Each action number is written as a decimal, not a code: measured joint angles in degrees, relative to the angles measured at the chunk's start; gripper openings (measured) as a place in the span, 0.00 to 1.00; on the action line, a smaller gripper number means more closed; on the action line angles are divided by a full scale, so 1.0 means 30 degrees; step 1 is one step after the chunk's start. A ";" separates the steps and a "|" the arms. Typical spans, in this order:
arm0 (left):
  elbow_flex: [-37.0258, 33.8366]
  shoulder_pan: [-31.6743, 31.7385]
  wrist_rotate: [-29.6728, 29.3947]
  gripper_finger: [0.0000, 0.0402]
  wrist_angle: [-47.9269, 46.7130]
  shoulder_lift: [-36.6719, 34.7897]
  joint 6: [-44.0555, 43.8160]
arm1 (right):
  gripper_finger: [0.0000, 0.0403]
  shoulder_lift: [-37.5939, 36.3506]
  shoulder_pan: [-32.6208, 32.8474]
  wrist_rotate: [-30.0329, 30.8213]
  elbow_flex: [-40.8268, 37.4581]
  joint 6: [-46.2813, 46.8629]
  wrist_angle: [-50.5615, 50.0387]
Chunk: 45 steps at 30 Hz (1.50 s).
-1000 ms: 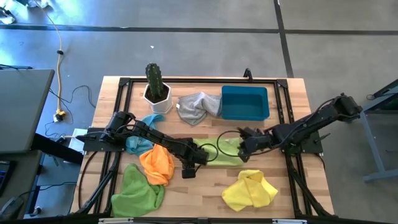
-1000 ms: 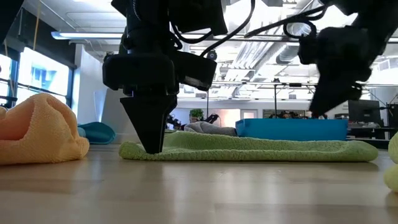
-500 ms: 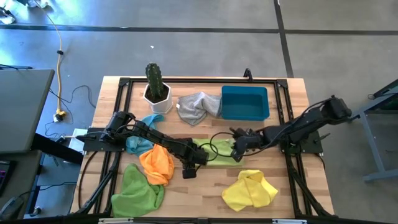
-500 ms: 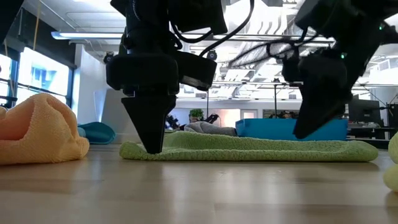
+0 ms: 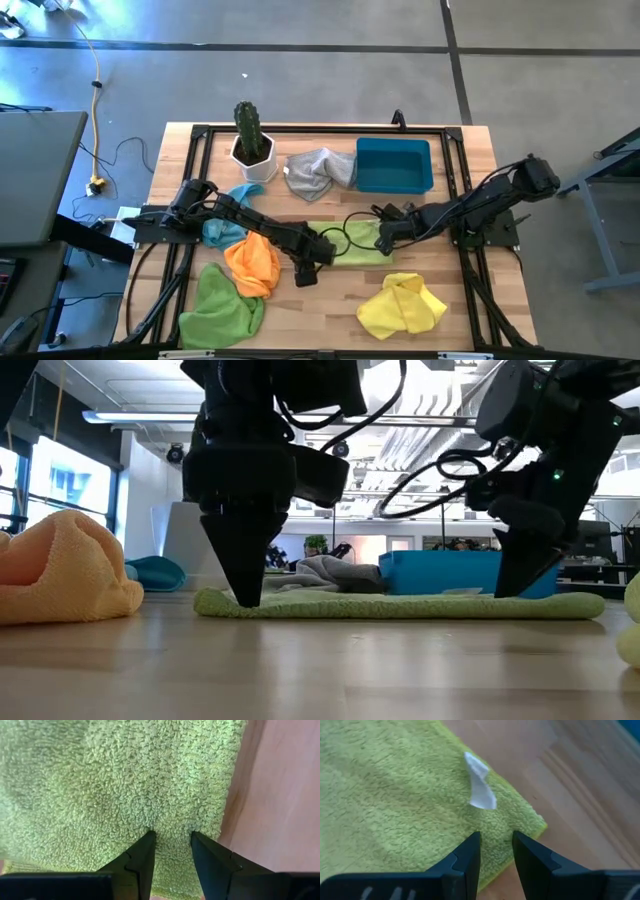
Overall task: Fold microfiber towels
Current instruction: Fold the light green microfiber cloth
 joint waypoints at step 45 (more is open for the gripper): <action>0.2287 -0.1815 -0.0186 0.30 -0.3143 -0.2312 -0.2600 | 0.27 -0.1095 0.3672 -0.3432 0.0007 0.6229 0.0417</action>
